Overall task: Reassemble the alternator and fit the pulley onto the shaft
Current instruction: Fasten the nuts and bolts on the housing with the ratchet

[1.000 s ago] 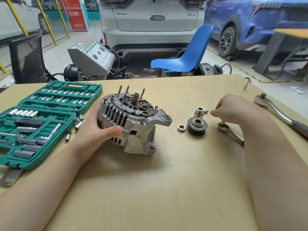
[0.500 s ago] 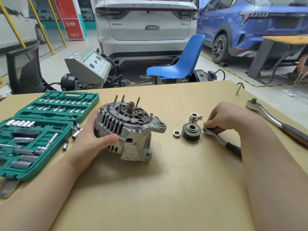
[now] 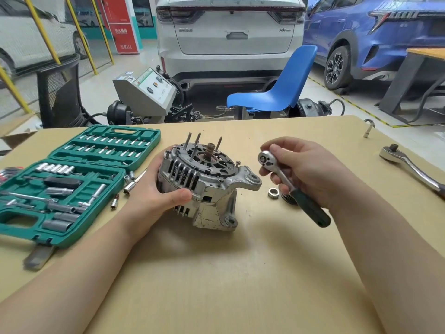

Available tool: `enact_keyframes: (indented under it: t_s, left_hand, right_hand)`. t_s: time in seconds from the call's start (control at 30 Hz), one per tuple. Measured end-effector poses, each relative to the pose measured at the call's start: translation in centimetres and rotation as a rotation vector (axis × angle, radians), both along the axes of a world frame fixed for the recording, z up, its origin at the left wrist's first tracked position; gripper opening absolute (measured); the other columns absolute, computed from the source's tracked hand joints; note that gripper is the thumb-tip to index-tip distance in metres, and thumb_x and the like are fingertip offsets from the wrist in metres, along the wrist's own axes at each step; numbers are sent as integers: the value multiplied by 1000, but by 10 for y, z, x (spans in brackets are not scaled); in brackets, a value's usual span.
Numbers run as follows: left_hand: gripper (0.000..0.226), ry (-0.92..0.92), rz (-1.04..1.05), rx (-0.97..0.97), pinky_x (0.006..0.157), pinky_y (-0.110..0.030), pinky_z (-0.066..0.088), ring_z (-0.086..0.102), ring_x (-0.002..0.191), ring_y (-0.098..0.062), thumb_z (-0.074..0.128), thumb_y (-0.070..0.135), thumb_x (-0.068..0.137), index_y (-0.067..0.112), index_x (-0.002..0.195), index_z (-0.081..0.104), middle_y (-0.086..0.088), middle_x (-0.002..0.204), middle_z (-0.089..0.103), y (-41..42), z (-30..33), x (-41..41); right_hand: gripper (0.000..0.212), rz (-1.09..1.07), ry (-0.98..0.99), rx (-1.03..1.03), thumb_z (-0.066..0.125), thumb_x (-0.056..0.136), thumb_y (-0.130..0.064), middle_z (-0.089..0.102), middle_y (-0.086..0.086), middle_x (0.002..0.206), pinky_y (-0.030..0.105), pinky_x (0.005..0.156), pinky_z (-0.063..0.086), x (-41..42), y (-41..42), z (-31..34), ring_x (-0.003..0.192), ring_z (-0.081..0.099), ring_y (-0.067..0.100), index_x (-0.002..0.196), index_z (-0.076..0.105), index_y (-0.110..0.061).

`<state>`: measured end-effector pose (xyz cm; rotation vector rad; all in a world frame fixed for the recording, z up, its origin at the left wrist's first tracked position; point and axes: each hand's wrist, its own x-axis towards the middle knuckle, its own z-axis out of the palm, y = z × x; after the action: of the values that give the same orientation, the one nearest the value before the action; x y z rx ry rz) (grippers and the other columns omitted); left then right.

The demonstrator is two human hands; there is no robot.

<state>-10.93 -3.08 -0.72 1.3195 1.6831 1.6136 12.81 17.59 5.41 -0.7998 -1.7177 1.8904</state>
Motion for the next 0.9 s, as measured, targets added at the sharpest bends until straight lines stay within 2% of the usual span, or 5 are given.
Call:
enact_keyframes:
  t_s: [0.1, 0.3, 0.5, 0.67, 0.9]
  left_hand:
    - [118, -20, -3, -15, 93, -16, 57, 73, 121, -10, 97, 77, 43, 44, 146, 49, 13, 134, 73, 0, 1, 0]
    - [84, 77, 36, -5, 85, 1, 49, 66, 113, 16, 93, 34, 70, 63, 135, 48, 42, 122, 68, -1, -3, 0]
    - [122, 300, 149, 80, 127, -34, 35, 39, 153, -2, 78, 88, 66, 29, 163, 34, 16, 163, 43, -4, 4, 2]
    - [50, 863, 302, 486, 118, -48, 42, 54, 136, -35, 82, 45, 94, 8, 127, 71, -11, 137, 64, 3, 22, 28]
    - [21, 805, 438, 404, 109, -61, 44, 59, 125, -37, 88, 29, 90, 10, 90, 80, 0, 113, 76, 14, 9, 66]
  right_hand:
    - [41, 97, 27, 15, 82, 84, -40, 73, 21, 94, 30, 53, 49, -2, -7, 0, 65, 55, 22, 112, 74, -11]
    - [43, -99, -70, 752, 76, 91, -14, 74, -2, 87, 35, 67, 49, -7, -17, -7, 66, 60, 18, 126, 58, -29]
    - [31, -102, 108, 891, 72, 90, -26, 71, -10, 97, 47, 74, 56, -6, -30, 1, 82, 66, 25, 107, 47, -32]
    - [26, -16, 243, 974, 79, 85, -18, 65, -5, 102, 41, 52, 56, -11, -44, 5, 80, 66, 25, 110, 72, -22]
    - [34, 0, 190, 1258, 69, 94, -3, 68, 5, 107, 9, 78, 39, -17, -51, 0, 86, 61, 10, 128, 70, -3]
